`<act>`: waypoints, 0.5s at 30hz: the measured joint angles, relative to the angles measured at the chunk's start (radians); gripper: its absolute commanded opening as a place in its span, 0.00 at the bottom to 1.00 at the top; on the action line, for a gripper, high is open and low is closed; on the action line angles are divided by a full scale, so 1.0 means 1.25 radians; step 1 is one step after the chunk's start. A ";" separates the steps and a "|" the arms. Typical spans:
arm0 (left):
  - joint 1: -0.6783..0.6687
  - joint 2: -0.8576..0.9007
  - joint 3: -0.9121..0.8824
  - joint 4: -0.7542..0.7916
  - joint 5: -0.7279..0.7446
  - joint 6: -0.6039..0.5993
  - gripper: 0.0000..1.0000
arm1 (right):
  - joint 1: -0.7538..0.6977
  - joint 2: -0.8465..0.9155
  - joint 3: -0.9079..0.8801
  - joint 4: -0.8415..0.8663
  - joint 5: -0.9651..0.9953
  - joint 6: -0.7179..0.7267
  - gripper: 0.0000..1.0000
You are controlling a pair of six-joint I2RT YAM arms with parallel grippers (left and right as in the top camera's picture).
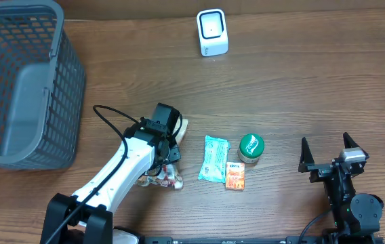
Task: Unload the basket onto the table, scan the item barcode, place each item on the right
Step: 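Lift the snack bag out of the basket toward the table center, then lower the snack bag onto the table left of the wipes and release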
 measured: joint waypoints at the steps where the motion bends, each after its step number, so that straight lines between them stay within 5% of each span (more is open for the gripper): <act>1: 0.000 0.001 0.000 0.000 0.001 0.000 0.59 | 0.000 0.000 0.000 0.000 0.000 -0.001 1.00; 12: 0.000 0.008 0.069 -0.072 0.033 0.066 0.75 | 0.000 0.000 0.000 0.000 0.000 0.000 1.00; 15: 0.000 0.008 0.131 -0.103 0.034 0.091 0.71 | 0.000 0.000 0.000 0.000 0.000 -0.001 1.00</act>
